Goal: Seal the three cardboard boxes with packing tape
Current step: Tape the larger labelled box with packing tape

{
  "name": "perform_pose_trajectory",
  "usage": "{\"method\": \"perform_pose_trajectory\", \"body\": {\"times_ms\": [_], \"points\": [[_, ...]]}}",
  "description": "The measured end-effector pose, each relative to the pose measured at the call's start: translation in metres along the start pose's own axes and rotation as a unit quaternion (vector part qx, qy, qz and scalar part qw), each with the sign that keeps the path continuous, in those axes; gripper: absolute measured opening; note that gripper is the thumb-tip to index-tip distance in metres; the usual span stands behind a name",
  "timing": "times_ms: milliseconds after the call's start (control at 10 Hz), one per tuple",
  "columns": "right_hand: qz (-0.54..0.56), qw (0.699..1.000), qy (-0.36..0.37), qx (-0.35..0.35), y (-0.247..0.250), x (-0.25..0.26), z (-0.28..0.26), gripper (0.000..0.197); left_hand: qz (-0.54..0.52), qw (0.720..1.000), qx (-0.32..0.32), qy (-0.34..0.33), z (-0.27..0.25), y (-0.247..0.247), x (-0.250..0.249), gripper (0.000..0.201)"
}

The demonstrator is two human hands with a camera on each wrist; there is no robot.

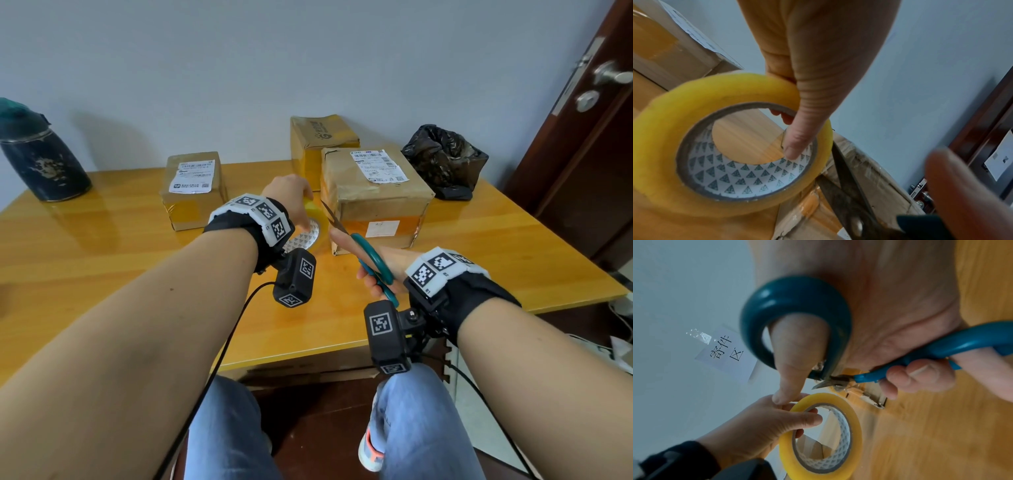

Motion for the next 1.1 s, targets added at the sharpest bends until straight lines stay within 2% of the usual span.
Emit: {"method": "perform_pose_trajectory", "body": {"times_ms": [100,200,500,700,800,900,1100], "points": [[0.082,0.996,-0.025,-0.040,-0.007,0.006,0.012,0.040,-0.001,1.000,0.003,0.000,0.002,-0.001,-0.001,0.056],[0.074,0.997,-0.012,-0.035,-0.013,0.010,0.015,0.035,-0.006,1.000,0.005,0.003,0.005,-0.001,0.000,0.057],[0.067,0.996,0.012,-0.064,-0.015,0.026,0.013,0.032,-0.009,1.000,0.000,-0.003,0.009,-0.004,0.003,0.055],[-0.004,0.998,0.025,-0.059,-0.015,0.032,0.006,0.035,-0.011,1.000,0.002,-0.005,0.009,-0.002,0.005,0.052],[-0.072,0.997,0.034,-0.017,-0.016,0.040,-0.002,0.054,-0.013,1.000,0.004,-0.004,0.009,-0.002,0.005,0.051],[-0.079,0.996,0.020,-0.022,-0.017,0.041,-0.006,0.060,-0.019,1.000,0.003,-0.001,0.008,-0.002,0.004,0.049],[-0.079,0.995,0.025,-0.047,-0.012,0.041,-0.012,0.047,-0.024,1.000,0.017,0.006,0.005,-0.001,0.003,0.047]]}}
Point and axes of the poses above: each hand's wrist, its own z-axis towards the middle knuckle, its own y-axis out of the back of the hand, x = y × z, the point moved 2 cm from there along z, towards the middle knuckle, and after that the axes turned 9 degrees about -x, right-handed, at the moved point
